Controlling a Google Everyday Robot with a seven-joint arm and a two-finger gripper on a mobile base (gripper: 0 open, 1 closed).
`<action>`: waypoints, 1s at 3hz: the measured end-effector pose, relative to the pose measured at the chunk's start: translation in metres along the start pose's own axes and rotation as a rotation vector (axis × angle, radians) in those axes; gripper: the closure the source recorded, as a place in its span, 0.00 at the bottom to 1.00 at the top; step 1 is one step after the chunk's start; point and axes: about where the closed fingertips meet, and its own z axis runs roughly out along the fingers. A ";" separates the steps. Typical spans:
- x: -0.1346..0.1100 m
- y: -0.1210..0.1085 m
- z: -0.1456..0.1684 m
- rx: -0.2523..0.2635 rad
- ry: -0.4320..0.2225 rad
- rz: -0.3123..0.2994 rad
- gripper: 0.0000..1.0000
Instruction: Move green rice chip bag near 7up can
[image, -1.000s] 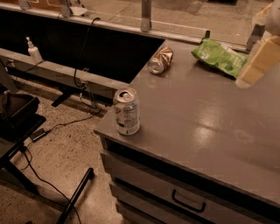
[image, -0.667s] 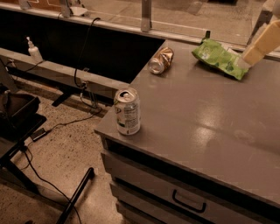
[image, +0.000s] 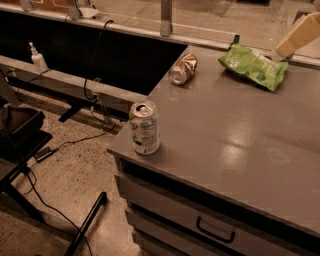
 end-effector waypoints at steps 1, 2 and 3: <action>-0.002 0.002 0.009 -0.023 0.001 0.008 0.00; 0.000 -0.009 0.037 -0.011 0.016 0.045 0.00; 0.010 -0.029 0.096 0.033 0.056 0.145 0.00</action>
Offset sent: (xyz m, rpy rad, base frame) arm 0.1065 -0.0195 -0.0672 0.0611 0.0309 -0.1818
